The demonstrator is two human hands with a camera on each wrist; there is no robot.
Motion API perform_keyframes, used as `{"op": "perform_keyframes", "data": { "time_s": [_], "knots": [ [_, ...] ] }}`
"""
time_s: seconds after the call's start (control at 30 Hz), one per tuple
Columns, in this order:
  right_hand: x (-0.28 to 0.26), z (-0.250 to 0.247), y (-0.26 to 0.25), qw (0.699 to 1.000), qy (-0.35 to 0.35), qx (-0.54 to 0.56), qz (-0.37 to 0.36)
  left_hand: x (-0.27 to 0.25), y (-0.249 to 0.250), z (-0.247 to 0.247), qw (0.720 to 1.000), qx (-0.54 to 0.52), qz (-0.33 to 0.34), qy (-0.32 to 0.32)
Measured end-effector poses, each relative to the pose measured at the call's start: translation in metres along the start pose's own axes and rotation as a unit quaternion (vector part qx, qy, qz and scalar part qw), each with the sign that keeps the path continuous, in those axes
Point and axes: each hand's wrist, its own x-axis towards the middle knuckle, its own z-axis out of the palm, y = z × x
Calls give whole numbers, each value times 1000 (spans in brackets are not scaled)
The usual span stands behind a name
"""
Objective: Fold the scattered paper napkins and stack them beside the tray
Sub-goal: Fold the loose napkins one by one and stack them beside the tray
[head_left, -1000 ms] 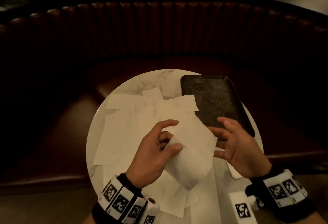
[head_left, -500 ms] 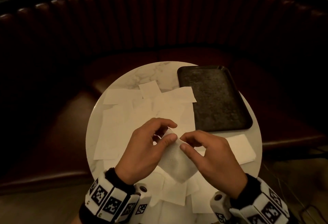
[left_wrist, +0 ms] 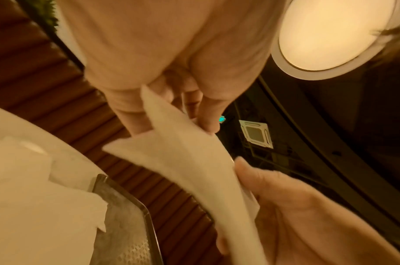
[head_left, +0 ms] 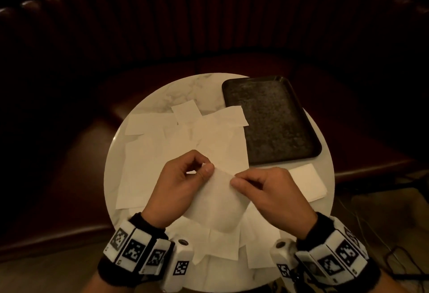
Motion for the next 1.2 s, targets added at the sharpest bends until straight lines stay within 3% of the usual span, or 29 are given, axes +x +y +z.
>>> {"op": "perform_keyframes", "data": {
  "time_s": [0.2, 0.27, 0.37, 0.43, 0.5, 0.57, 0.63, 0.73, 0.83, 0.9, 0.97, 1.1, 1.2],
  "knots": [
    [-14, -18, 31, 975, 52, 171, 134, 9, -19, 18, 995, -43, -45, 75],
    [-14, -13, 40, 942, 54, 282, 171, 10, -22, 33, 995, -41, -48, 72],
    [-14, 4, 54, 871, 5, 438, 224, 13, -28, 59, 994, -47, -57, 83],
    [-15, 13, 66, 848, 4, 471, 241, 15, -35, 77, 993, -37, -72, 88],
    [-15, 12, 86, 840, 45, 466, 274, 15, -44, 90, 991, -31, -103, 79],
    [-12, -5, 114, 862, 93, 406, 289, 12, -54, 97, 985, -41, -156, 60],
    [-4, -33, 152, 909, 117, 277, 288, 6, -67, 95, 980, -27, -192, 56],
    [11, -76, 215, 934, 60, 104, 336, -7, -87, 81, 970, 23, -228, 77],
    [29, -94, 261, 931, -42, -42, 359, -22, -109, 63, 954, 80, -270, 103],
    [40, -92, 274, 915, -74, -155, 365, -30, -122, 53, 942, 112, -292, 120],
    [46, -85, 279, 896, -58, -231, 375, -36, -136, 44, 934, 152, -301, 117],
    [43, -66, 272, 888, 33, -276, 366, -46, -160, 34, 920, 271, -279, 54],
    [36, -48, 245, 863, 90, -352, 351, -48, -167, 35, 883, 354, -308, 1]
  ]
}}
